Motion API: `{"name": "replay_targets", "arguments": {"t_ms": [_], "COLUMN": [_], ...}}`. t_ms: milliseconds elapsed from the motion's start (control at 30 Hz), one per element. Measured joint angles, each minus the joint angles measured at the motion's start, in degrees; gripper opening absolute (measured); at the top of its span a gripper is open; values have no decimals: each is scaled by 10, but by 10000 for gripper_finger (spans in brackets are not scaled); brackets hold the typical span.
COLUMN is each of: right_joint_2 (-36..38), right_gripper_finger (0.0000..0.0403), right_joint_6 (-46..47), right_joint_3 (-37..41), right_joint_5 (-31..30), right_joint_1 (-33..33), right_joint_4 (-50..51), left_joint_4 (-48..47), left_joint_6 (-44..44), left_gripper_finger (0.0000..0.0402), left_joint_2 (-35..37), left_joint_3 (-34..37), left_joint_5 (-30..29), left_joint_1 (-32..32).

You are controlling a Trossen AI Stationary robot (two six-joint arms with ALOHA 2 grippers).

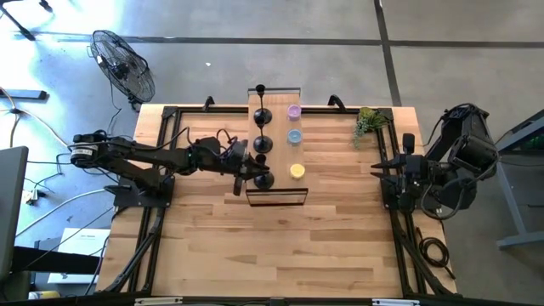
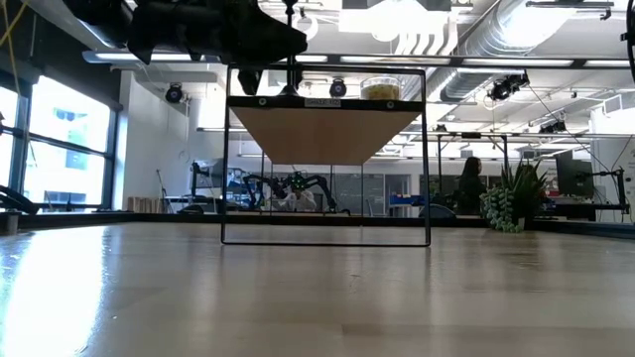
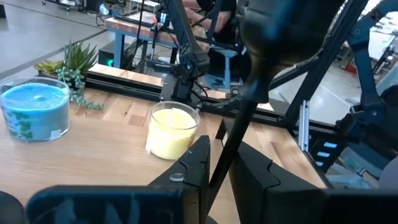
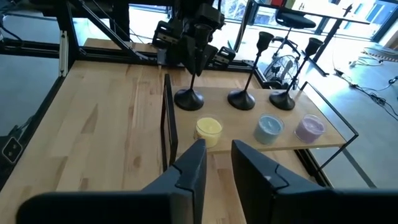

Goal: Pick & Place candle stick holders
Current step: Put the black candle holder on the shelf

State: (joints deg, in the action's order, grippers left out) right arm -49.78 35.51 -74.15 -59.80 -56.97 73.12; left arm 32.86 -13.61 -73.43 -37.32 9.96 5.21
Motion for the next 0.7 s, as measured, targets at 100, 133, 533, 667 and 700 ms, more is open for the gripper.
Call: {"name": "replay_targets", "arguments": {"t_ms": [100,133,533,667,700], "right_joint_2": [0,0,0,0,0], "right_gripper_finger": [68,67,46,37,35], "right_joint_6": [0,0,0,4,4], "right_joint_3": [0,0,0,0,0], "right_joint_5": [2,2,4,4,5], "right_joint_1": [0,0,0,0,0], "right_joint_4": [0,0,0,0,0], "left_joint_4": [0,0,4,4,4], "left_joint_6": [15,16,-3,-11,-15], "left_gripper_finger": [51,51,57,88,99], "left_joint_2": [0,0,0,0,0], "left_joint_3": [0,0,0,0,0], "left_joint_5": [0,0,15,11,11], "left_joint_1": [0,0,0,0,0]}}
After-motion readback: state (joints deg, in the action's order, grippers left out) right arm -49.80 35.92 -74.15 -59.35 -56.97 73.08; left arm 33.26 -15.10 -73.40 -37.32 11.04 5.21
